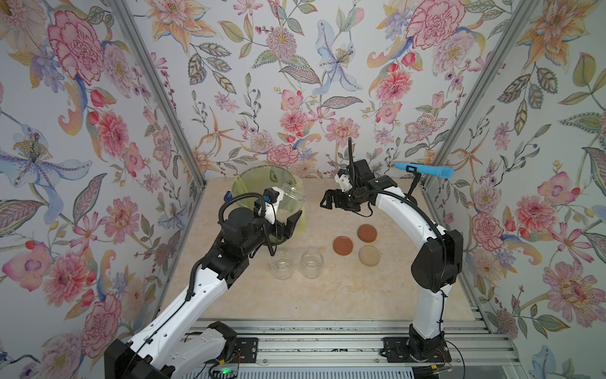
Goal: Empty moldy rice from jars
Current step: Place the lid at the center of the board, then pour the moldy rice from the jar into the trash bin.
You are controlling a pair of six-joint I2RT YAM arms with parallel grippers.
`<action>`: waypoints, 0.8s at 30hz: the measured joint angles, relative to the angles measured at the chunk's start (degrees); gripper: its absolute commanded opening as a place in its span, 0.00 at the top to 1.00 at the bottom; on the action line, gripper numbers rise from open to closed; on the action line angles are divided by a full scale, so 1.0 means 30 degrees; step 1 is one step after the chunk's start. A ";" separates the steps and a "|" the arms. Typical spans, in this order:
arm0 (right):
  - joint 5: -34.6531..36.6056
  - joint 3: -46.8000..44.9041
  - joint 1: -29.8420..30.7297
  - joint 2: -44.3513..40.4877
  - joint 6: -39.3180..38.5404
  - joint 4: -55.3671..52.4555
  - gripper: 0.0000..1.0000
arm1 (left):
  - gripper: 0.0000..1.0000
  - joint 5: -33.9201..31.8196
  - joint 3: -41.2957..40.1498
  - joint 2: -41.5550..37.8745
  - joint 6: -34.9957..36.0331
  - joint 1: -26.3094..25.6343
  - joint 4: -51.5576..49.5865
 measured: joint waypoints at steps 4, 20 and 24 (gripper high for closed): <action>-0.0510 0.1282 0.0248 0.0000 0.0423 -0.0109 0.00 | 1.00 0.0007 0.0743 0.0124 0.0015 0.0423 -0.0546; -0.2827 0.6980 0.0954 0.0189 0.2681 -0.0109 0.00 | 1.00 0.2499 0.2769 0.0831 -0.0809 0.2769 -0.2710; -0.3716 0.8466 0.1392 0.0656 0.3162 -0.0109 0.00 | 1.00 0.3905 0.3235 0.1231 -0.1486 0.3767 -0.2965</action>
